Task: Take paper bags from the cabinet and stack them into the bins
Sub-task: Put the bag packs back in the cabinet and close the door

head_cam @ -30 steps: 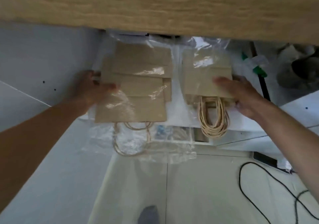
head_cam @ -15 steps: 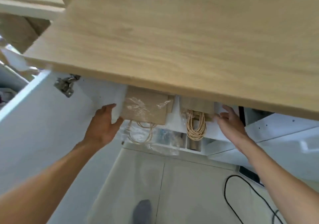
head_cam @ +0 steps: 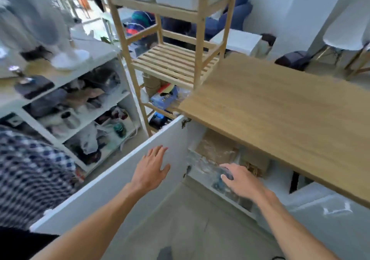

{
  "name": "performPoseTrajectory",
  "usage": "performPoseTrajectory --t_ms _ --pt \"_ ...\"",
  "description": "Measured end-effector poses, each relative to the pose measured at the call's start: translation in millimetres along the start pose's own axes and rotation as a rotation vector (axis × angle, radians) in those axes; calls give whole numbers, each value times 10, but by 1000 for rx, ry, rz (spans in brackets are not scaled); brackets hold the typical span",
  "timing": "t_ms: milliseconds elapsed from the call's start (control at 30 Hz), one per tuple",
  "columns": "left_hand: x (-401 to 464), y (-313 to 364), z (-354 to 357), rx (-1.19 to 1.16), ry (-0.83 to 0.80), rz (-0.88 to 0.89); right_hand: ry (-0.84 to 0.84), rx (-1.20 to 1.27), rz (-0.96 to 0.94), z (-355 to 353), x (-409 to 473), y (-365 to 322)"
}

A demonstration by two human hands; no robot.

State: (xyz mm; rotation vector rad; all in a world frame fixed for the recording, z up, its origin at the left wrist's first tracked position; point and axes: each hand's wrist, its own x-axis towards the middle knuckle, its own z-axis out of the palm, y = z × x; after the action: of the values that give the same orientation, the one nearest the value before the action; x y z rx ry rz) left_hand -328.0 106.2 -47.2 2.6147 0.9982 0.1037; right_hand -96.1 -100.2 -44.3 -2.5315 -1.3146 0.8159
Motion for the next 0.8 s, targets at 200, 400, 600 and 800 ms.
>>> performPoseTrajectory --t_ms 200,400,600,800 --pt "-612 -774 -430 3 234 -293 -22 -48 -287 -120 578 -1117" --pt "-1039 -1369 -341 -142 97 -576 12 -168 -446 72 1055 -1968" --pt "-942 -1599 -287 -42 -108 -566 -75 -46 -401 362 1543 -2129" --pt "-882 -1697 -354 -69 -110 -546 -34 49 -377 497 1654 -2070"
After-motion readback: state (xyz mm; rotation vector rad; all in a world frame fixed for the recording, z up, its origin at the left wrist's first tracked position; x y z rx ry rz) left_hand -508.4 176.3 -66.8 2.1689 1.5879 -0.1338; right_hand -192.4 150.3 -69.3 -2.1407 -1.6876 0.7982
